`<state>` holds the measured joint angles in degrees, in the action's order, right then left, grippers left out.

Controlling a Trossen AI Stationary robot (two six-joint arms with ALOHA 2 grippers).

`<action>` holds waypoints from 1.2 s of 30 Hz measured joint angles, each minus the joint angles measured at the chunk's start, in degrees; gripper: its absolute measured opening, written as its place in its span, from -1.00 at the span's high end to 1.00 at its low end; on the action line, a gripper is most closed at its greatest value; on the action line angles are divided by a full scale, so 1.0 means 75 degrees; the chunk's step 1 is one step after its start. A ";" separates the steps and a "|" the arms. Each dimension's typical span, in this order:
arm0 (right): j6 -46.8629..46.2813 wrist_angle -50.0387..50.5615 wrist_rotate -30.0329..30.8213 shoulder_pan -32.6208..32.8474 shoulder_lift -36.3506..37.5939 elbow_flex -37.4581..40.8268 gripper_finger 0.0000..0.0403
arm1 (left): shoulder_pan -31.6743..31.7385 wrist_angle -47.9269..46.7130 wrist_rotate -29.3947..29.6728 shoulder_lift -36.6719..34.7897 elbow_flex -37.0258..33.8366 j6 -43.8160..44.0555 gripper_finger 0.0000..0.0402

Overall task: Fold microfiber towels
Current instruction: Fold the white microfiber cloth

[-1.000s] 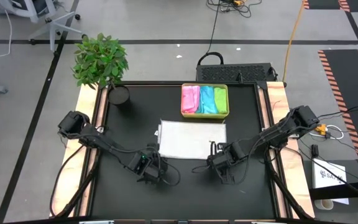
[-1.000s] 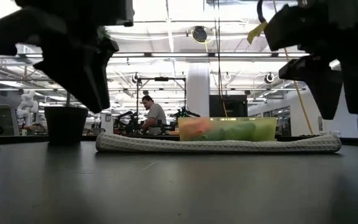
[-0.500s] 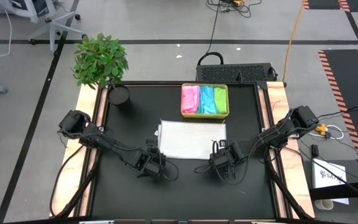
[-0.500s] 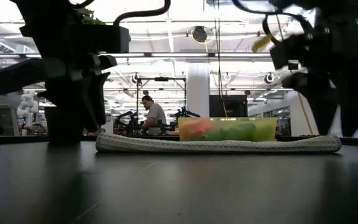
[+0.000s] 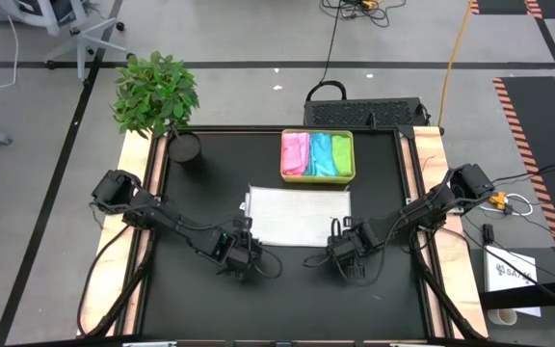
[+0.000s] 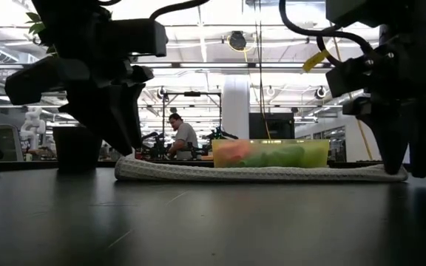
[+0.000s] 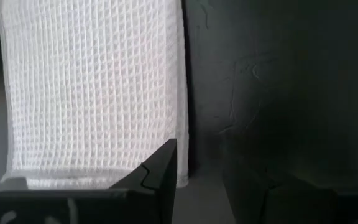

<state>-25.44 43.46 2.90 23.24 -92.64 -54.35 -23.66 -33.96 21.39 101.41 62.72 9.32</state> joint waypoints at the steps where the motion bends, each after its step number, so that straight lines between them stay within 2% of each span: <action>1: -0.0032 -0.0062 0.0000 0.0000 0.0000 0.0000 0.17 | 0.0003 0.0027 -0.0001 0.0000 0.0000 -0.0069 0.39; 14: -0.0264 -0.0250 -0.0017 0.0000 0.0003 0.0000 0.17 | 0.0243 0.0559 0.0011 -0.0006 -0.0723 -0.0221 0.39; 25: -0.0482 -0.0210 -0.0026 -0.0004 0.0003 -0.0022 0.17 | 0.0538 0.0788 -0.0047 -0.0006 -0.0866 -0.0175 0.39; 29: -0.0993 0.0009 -0.0215 -0.0152 0.0153 -0.0439 0.17 | 0.0591 0.0909 -0.0047 -0.0006 -0.0866 -0.0177 0.39; 36: -0.0339 0.0506 0.0007 -0.0254 0.0484 -0.1018 0.17 | 0.0616 0.1080 -0.0053 -0.0006 -0.0866 -0.0168 0.39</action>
<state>-27.98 47.25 2.95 21.34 -89.01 -61.98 -19.04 -25.86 20.99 101.36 56.23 8.06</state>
